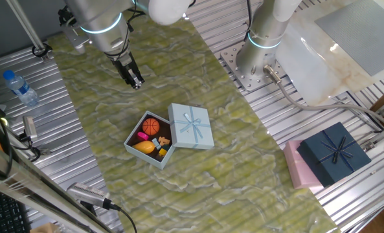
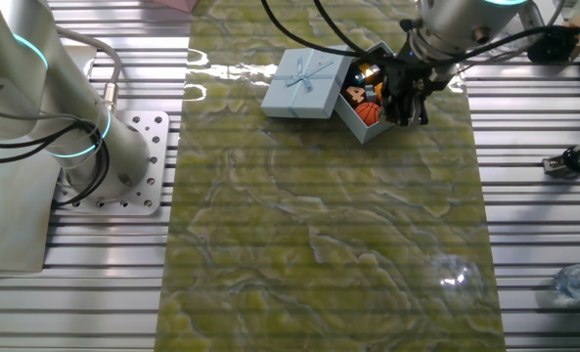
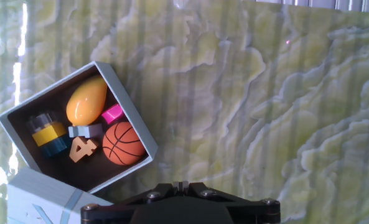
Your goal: Take everything out of the gift box
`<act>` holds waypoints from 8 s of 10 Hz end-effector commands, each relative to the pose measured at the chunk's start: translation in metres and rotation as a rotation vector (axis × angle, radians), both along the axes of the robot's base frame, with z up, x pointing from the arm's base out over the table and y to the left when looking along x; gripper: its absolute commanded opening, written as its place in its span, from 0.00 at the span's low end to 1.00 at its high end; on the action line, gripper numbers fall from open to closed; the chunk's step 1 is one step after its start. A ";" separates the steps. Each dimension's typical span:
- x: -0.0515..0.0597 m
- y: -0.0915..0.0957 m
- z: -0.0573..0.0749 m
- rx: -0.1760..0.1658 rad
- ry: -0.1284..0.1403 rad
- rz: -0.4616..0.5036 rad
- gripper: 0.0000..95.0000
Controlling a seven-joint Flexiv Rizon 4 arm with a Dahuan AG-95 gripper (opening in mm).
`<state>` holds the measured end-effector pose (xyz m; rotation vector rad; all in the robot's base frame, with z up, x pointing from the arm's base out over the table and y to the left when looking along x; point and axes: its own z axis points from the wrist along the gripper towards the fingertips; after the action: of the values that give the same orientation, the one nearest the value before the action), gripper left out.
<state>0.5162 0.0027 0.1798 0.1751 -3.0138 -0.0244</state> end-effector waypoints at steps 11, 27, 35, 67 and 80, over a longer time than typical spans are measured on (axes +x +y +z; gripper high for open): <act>0.003 0.006 -0.007 0.068 -0.062 -0.114 0.00; -0.036 0.022 -0.050 0.126 -0.132 -0.056 0.00; -0.018 0.019 -0.031 -0.085 -0.038 -0.027 0.00; -0.014 0.015 -0.016 -0.013 -0.062 -0.037 0.00; 0.002 0.017 -0.005 -0.015 -0.062 -0.035 0.00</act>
<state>0.5209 0.0206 0.1754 0.1255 -3.0740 -0.0010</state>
